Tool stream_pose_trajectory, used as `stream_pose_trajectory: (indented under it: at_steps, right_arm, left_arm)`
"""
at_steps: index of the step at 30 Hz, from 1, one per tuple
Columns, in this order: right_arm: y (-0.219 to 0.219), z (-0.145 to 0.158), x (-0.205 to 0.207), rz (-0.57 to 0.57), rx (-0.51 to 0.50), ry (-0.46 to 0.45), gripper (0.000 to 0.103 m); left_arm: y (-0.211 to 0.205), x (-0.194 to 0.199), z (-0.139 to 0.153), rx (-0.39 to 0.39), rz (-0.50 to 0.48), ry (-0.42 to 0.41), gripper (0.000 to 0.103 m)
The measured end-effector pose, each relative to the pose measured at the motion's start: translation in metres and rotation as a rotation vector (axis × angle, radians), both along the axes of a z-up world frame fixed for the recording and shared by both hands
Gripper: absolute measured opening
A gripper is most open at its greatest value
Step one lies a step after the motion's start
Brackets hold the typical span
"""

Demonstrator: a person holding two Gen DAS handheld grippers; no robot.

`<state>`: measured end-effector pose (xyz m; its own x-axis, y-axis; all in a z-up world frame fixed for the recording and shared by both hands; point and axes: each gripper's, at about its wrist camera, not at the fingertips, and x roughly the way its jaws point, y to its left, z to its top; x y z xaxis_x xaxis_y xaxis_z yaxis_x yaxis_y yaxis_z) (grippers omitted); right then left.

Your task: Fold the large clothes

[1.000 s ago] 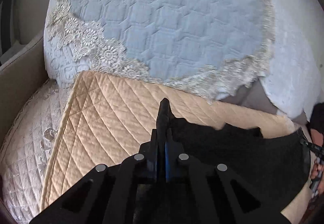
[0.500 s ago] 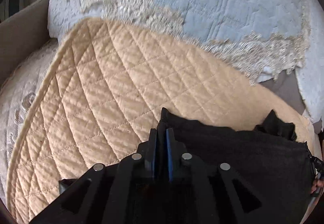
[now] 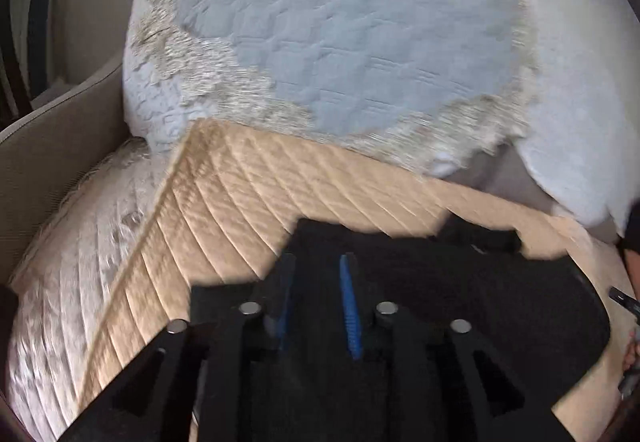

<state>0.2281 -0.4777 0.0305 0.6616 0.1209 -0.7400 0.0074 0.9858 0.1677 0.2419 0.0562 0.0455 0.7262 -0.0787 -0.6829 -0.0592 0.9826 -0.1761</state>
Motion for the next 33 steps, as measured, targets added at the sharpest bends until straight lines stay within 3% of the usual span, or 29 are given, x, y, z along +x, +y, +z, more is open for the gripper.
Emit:
stream_pose_trajectory:
  at_steps: [1, 4, 7, 11, 16, 19, 21, 24, 27, 29, 33]
  right_arm:
    - [-0.001, -0.011, -0.002, -0.009, -0.024, 0.034, 0.026]
    - [-0.017, -0.05, 0.0, -0.056, -0.049, 0.126, 0.008]
    - [-0.025, -0.045, 0.002, -0.086, -0.015, 0.119, 0.006]
    - [-0.008, -0.012, -0.016, -0.071, -0.026, 0.051, 0.009]
    - [0.026, -0.001, -0.039, 0.005, -0.025, 0.004, 0.013]
    - [0.002, -0.029, -0.035, -0.086, -0.031, 0.076, 0.009]
    - [-0.016, -0.042, -0.033, -0.092, 0.042, 0.094, 0.002]
    - [-0.008, -0.027, -0.038, -0.094, 0.023, 0.075, 0.006]
    - [-0.002, -0.008, -0.043, -0.071, 0.03, 0.004, 0.006]
    - [-0.007, -0.009, -0.034, -0.09, 0.017, 0.015, 0.007]
    - [-0.012, -0.009, -0.012, -0.082, 0.037, 0.021, 0.007]
  left_arm:
    - [-0.004, -0.008, -0.006, 0.017, -0.012, 0.005, 0.028]
    - [-0.004, -0.014, -0.039, 0.047, 0.01, 0.104, 0.028]
    - [0.012, -0.012, -0.066, 0.015, 0.05, 0.169, 0.023]
    - [0.006, -0.023, -0.04, 0.014, 0.065, 0.141, 0.023]
    - [-0.028, -0.056, -0.018, 0.01, -0.045, 0.047, 0.024]
    - [-0.032, -0.058, -0.036, 0.069, -0.031, 0.088, 0.025]
    - [-0.018, -0.056, -0.059, 0.038, 0.001, 0.157, 0.023]
    - [-0.017, -0.056, -0.054, 0.035, -0.006, 0.145, 0.023]
    - [-0.021, -0.065, -0.032, 0.028, -0.033, 0.08, 0.024]
    - [-0.017, -0.063, -0.029, 0.055, -0.022, 0.061, 0.024]
    - [0.01, -0.043, -0.039, 0.038, 0.046, 0.117, 0.024]
